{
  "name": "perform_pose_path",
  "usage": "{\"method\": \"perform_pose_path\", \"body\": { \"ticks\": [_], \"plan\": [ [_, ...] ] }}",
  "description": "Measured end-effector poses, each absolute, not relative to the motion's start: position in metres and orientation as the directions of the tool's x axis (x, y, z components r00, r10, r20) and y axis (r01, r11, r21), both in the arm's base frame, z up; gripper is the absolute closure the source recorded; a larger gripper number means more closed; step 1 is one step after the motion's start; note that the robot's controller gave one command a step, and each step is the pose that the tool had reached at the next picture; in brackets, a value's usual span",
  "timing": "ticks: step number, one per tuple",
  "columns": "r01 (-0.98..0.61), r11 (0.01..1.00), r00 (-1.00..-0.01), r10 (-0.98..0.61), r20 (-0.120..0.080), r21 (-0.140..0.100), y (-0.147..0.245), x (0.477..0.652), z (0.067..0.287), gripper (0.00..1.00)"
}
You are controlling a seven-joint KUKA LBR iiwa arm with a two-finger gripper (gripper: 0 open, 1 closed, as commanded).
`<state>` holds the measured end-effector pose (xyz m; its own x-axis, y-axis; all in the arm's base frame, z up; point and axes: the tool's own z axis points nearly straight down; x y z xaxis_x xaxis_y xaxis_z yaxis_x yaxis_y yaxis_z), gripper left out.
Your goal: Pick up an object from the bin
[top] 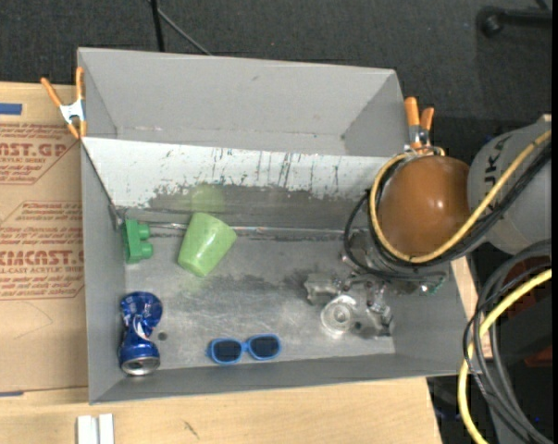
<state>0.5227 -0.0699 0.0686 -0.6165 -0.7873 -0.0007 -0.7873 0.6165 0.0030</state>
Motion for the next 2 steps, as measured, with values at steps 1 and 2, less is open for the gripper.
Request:
{"method": "perform_pose_path", "body": {
  "ticks": [1, 2],
  "plan": [
    [-0.786, 0.618, -0.618, -0.786, -0.001, 0.004, -0.0691, 0.5225, 0.0681, 0.00],
    [-0.786, 0.618, -0.618, -0.786, -0.002, 0.004, -0.0692, 0.5228, 0.0686, 1.00]
  ]
}}
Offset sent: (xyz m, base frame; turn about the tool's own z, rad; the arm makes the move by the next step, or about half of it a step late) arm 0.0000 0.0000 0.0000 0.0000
